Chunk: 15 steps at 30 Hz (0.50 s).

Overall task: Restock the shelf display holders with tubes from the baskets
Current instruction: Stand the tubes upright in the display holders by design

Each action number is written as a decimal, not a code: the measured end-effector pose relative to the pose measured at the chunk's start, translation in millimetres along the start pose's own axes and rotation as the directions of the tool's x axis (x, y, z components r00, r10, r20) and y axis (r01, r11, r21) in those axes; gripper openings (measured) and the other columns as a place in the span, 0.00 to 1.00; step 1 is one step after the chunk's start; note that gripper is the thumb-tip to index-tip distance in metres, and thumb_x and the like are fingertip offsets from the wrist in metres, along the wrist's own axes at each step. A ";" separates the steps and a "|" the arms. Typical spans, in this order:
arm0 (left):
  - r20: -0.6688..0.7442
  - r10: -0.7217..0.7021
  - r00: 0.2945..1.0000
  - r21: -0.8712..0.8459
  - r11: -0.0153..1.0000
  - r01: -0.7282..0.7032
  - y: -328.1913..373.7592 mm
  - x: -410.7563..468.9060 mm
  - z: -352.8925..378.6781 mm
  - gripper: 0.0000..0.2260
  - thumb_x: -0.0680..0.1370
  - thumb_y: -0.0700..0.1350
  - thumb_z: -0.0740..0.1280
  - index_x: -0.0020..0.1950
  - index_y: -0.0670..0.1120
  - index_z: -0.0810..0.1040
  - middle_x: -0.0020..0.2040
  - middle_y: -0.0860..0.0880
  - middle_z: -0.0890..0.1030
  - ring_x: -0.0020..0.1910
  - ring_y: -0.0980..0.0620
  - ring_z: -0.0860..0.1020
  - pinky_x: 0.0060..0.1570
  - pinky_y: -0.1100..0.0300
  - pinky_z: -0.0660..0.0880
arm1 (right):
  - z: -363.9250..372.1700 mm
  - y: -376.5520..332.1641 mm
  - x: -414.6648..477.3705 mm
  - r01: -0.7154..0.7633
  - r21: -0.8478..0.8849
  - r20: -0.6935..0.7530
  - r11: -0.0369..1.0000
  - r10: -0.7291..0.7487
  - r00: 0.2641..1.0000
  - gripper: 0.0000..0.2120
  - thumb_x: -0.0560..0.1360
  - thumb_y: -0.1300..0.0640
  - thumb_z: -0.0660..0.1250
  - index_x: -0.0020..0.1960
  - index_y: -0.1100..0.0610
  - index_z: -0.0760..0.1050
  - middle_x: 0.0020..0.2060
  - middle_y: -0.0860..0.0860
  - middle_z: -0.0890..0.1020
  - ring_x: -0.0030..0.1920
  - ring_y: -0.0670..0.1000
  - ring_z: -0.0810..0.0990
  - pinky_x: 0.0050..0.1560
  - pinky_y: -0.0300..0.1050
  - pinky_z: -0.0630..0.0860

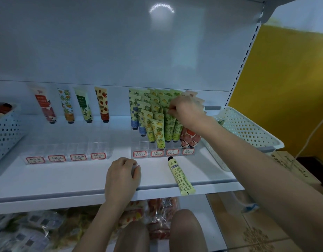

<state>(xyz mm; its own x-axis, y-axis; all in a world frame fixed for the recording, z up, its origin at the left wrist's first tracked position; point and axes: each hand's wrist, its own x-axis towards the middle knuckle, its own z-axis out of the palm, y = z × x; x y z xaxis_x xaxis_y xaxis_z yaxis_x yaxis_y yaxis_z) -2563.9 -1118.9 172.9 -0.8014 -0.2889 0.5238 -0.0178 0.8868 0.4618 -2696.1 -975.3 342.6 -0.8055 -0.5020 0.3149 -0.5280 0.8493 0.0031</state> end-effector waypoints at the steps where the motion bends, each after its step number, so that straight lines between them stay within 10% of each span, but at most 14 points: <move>1: -0.005 0.002 1.000 0.000 1.000 -0.002 0.3 -0.2 -0.2 0.05 0.68 0.37 0.74 0.42 0.39 0.82 0.40 0.42 0.82 0.39 0.44 0.79 0.41 0.52 0.77 | 1.1 0.6 -0.1 -0.002 -0.014 0.000 1.000 0.002 1.000 0.08 0.79 0.59 0.60 0.53 0.61 0.77 0.47 0.56 0.81 0.46 0.55 0.80 0.39 0.44 0.73; 15: -0.027 0.032 0.999 0.025 0.999 -0.031 -2.1 1.1 2.6 0.06 0.65 0.36 0.76 0.40 0.39 0.82 0.38 0.43 0.82 0.36 0.45 0.79 0.38 0.53 0.78 | -15.5 6.7 2.4 -0.100 0.199 0.118 0.975 0.077 0.990 0.12 0.76 0.50 0.65 0.51 0.58 0.80 0.47 0.52 0.81 0.46 0.53 0.79 0.48 0.48 0.78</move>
<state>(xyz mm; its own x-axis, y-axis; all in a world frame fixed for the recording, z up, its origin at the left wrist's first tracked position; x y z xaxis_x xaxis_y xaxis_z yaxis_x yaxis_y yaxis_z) -2566.3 -1120.2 170.7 -0.7851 -0.2698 0.5575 -0.0075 0.9042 0.4271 -2697.4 -968.3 358.1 -0.8699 -0.4509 0.1998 -0.4881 0.8454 -0.2172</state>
